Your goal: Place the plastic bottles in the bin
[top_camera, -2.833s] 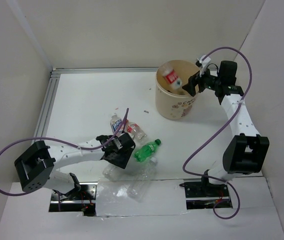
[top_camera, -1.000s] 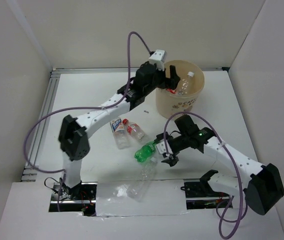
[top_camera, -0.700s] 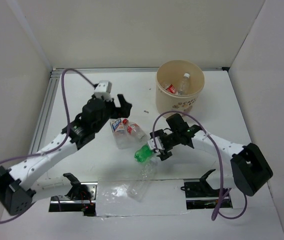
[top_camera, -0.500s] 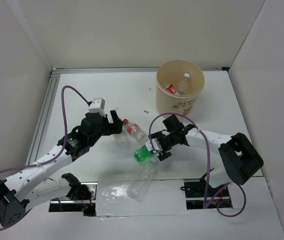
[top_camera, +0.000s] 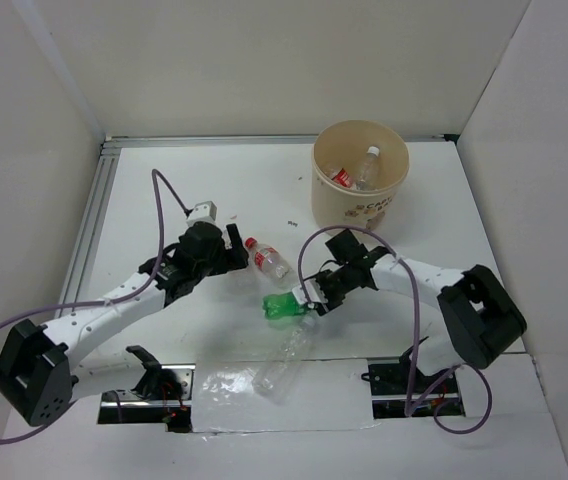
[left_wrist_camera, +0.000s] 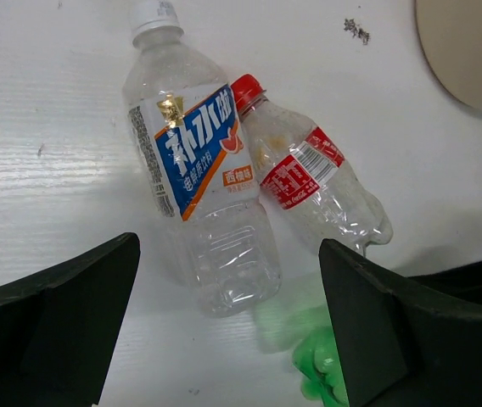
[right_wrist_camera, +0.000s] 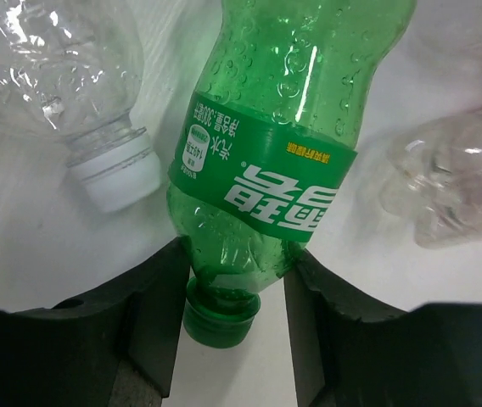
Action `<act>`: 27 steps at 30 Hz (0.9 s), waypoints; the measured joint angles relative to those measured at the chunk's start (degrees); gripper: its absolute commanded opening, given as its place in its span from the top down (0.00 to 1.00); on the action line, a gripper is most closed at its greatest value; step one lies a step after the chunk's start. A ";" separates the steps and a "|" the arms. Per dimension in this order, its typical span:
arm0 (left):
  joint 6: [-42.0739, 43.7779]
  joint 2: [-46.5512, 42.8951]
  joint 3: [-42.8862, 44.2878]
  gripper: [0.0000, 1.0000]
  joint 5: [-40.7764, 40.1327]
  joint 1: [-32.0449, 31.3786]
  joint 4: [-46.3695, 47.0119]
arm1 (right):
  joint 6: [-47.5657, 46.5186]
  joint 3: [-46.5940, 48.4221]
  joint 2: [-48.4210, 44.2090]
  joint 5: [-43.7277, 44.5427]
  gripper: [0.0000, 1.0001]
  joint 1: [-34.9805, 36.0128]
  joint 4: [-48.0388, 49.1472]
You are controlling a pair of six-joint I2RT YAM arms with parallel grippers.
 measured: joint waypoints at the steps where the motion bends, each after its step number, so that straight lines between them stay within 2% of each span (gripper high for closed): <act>1: -0.35 0.96 0.11 0.00 0.37 0.28 0.31 | 0.04 0.00 -1.46 -0.15 0.77 -0.22 -1.05; 6: -0.79 7.10 2.58 0.00 1.86 1.97 0.85 | 4.92 0.37 -16.63 -0.81 0.82 -2.84 -3.23; 10: -0.61 10.84 3.78 0.00 2.58 2.45 1.36 | 12.52 6.62 -24.06 -0.87 0.82 -6.08 -2.95; 14: -0.50 12.46 3.78 0.00 2.99 2.45 1.49 | 21.64 16.81 -22.75 2.27 0.82 -11.80 1.20; 20: -0.20 14.14 3.78 0.00 3.15 2.45 2.10 | 30.93 29.22 -12.55 6.84 0.79 -23.78 6.93; 22: 0.59 14.78 3.78 0.00 3.17 2.45 2.34 | 32.28 30.97 -9.49 7.80 0.69 -26.49 7.23; 23: 0.74 15.12 3.80 0.00 3.15 2.47 2.54 | 32.74 31.89 -8.07 7.96 0.60 -27.36 7.15; 24: 0.81 15.63 3.78 0.00 3.15 2.45 2.84 | 33.14 32.92 -6.51 7.91 0.47 -28.02 7.10; 25: 0.85 16.15 3.78 0.02 3.15 2.45 3.08 | 33.53 33.97 -4.98 7.67 0.22 -28.55 6.67; 27: 0.92 17.25 3.78 0.06 3.17 2.45 3.17 | 34.40 35.63 -2.73 6.78 0.06 -29.51 5.81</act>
